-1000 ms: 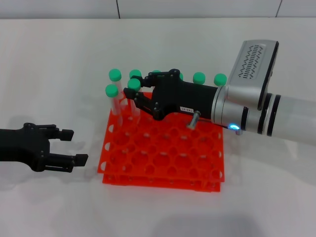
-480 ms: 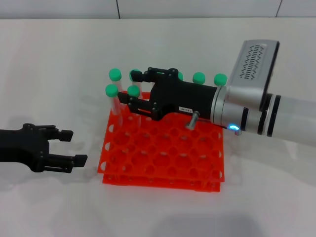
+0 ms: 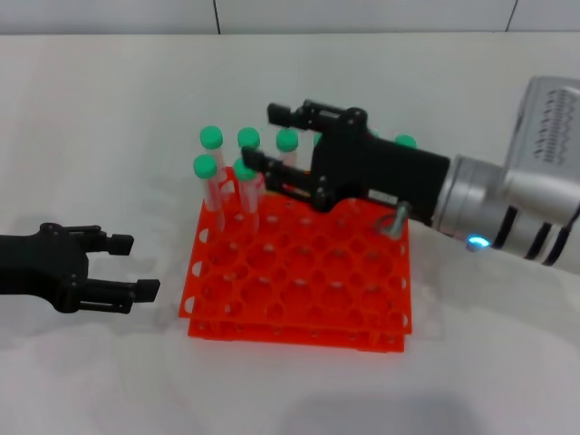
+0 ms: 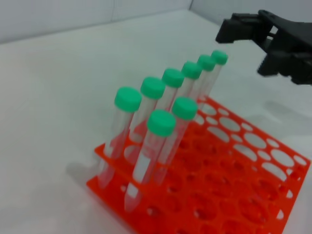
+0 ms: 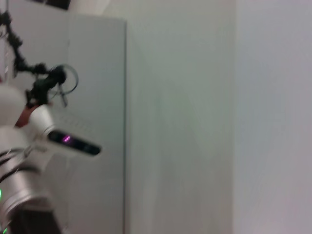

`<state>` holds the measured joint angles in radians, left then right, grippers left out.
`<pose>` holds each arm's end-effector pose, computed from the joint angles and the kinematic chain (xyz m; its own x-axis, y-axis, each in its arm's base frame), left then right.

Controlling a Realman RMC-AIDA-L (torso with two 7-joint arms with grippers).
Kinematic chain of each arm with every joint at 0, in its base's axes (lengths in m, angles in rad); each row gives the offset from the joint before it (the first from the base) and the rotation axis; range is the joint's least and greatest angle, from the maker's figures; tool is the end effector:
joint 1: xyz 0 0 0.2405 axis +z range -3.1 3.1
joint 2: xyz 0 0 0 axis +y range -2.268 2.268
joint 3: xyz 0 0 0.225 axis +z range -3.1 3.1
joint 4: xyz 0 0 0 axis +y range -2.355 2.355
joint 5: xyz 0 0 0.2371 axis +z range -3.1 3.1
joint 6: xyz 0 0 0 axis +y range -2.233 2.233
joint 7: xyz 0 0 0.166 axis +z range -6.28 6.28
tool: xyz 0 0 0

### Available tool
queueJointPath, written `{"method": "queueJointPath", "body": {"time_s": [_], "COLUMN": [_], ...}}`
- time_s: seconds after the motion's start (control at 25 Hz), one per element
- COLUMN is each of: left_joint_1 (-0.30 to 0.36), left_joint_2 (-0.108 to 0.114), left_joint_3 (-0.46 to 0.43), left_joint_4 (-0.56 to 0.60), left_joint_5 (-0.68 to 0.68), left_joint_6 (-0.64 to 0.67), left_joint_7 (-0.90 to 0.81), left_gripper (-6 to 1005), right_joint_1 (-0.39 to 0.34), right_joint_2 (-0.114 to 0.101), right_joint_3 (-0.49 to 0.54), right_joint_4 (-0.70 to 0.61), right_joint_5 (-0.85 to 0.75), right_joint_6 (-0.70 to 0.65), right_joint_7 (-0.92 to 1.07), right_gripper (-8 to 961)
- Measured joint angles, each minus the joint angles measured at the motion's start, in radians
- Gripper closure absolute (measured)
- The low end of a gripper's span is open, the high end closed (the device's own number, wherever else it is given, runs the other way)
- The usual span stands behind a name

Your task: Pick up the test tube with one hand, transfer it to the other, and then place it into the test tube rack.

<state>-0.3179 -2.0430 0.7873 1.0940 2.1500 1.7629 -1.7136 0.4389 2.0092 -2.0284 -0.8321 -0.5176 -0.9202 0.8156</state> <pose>-0.2771 0.2981 0.0622 0.8130 0.5229 0.2561 0.5658 -0.8135 -0.1350 0.1108 0.3441 -0.0994 0.7162 0.0461 -0.6964 -0.2546 -0.9118 -0.3221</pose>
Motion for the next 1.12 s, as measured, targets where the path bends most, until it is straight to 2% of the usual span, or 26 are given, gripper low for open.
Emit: {"method": "queueJointPath", "body": {"time_s": [0.12, 0.2, 0.36, 0.52, 0.8, 0.96, 1.12], "left_joint_1": [0.0, 0.0, 0.002, 0.003, -0.004, -0.01, -0.017], "left_joint_2": [0.002, -0.001, -0.006, -0.014, -0.033, -0.034, -0.034], "left_joint_3": [-0.024, -0.057, -0.127, -0.143, -0.137, -0.134, -0.134], "left_joint_4": [0.0, 0.001, -0.003, -0.01, -0.043, -0.095, -0.114], "left_joint_5": [-0.026, -0.051, -0.137, -0.214, -0.266, -0.284, -0.283], "left_joint_6": [0.016, 0.041, 0.087, 0.103, 0.107, 0.105, 0.101], "left_joint_7": [0.017, 0.04, 0.087, 0.105, 0.122, 0.138, 0.141], "left_gripper": [135, 136, 136, 135, 136, 136, 135], "right_joint_1": [-0.021, -0.029, -0.041, -0.063, -0.075, -0.067, -0.069], "right_joint_2": [-0.018, -0.038, -0.078, -0.101, -0.103, -0.101, -0.098], "right_joint_3": [0.052, 0.111, 0.27, 0.456, 0.743, 0.8, 0.817], "right_joint_4": [-0.01, -0.011, -0.003, 0.001, -0.035, -0.092, -0.121], "right_joint_5": [-0.025, -0.084, -0.303, -0.528, -0.889, -1.045, -1.092], "right_joint_6": [-0.032, -0.066, -0.181, -0.309, -0.473, -0.51, -0.514], "right_joint_7": [0.062, 0.144, 0.374, 0.537, 0.669, 0.712, 0.726], "right_gripper": [389, 390, 390, 391, 392, 393, 393]}}
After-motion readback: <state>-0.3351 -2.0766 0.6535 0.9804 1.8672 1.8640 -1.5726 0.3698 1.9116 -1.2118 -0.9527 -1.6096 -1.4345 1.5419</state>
